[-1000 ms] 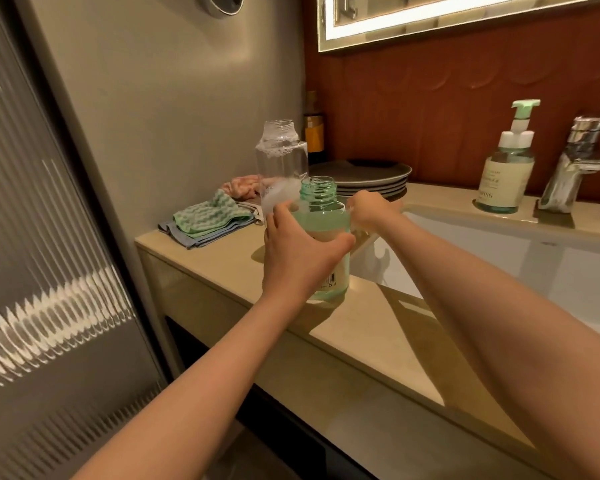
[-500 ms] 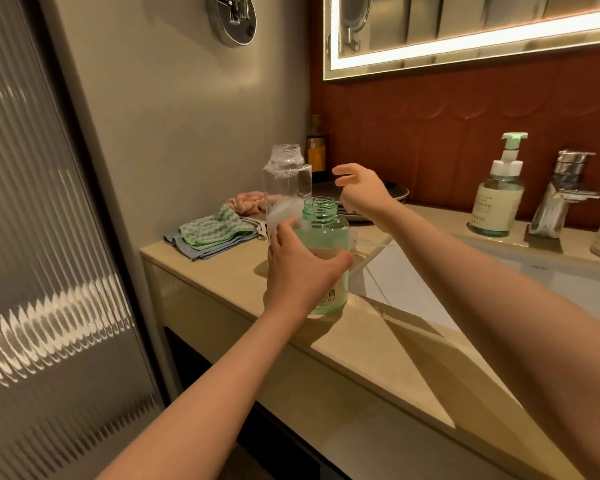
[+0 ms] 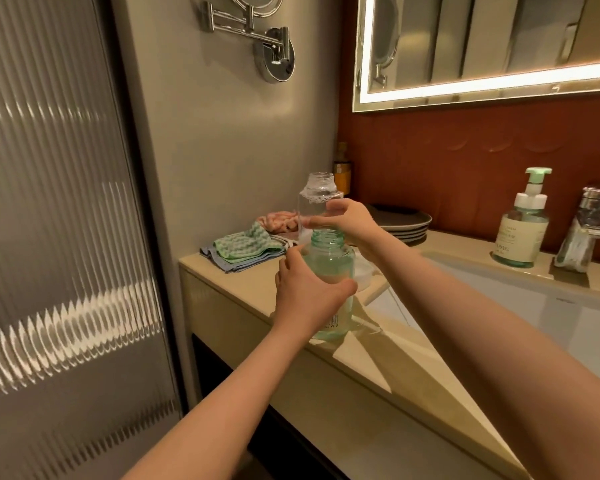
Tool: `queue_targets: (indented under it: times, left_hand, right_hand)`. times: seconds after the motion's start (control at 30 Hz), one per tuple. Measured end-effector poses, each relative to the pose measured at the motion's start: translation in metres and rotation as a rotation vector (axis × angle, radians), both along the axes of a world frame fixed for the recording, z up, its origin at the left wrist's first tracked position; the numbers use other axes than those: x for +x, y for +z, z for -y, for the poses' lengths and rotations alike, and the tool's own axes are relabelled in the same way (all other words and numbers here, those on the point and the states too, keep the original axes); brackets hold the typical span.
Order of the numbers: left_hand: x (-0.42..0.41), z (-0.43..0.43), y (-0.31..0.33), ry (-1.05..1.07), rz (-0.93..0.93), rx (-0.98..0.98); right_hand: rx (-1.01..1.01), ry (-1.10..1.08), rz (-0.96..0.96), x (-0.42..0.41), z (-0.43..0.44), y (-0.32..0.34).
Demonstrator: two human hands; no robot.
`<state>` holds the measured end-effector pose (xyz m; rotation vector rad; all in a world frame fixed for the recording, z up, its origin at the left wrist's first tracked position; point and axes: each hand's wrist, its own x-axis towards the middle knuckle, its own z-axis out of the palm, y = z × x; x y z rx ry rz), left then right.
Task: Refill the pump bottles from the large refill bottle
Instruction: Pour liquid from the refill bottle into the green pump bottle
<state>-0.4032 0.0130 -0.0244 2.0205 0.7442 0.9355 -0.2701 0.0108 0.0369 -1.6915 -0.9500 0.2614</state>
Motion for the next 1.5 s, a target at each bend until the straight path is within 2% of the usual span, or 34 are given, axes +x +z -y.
queue_targets:
  times: [0.1, 0.33, 0.57, 1.0, 1.5]
  left_hand:
    - [-0.005, 0.001, 0.001, 0.010, 0.006, 0.001]
    - [-0.007, 0.007, 0.001, 0.025, 0.038, -0.016]
    - [-0.001, 0.015, 0.001, 0.039, 0.037, -0.014]
    - [0.026, 0.032, 0.004, -0.008, 0.045, -0.042]
    - [0.045, 0.031, 0.003, -0.028, 0.067, -0.095]
  right_hand:
    - [0.043, -0.073, 0.010, -0.004, 0.003, -0.003]
    - [0.227, -0.085, -0.021, -0.006, 0.037, 0.002]
    - [0.258, -0.156, 0.162, -0.006, 0.076, 0.034]
    - [-0.092, -0.203, 0.636, -0.002, 0.115, 0.024]
    - [-0.332, -0.343, 0.841, 0.001, 0.128, 0.013]
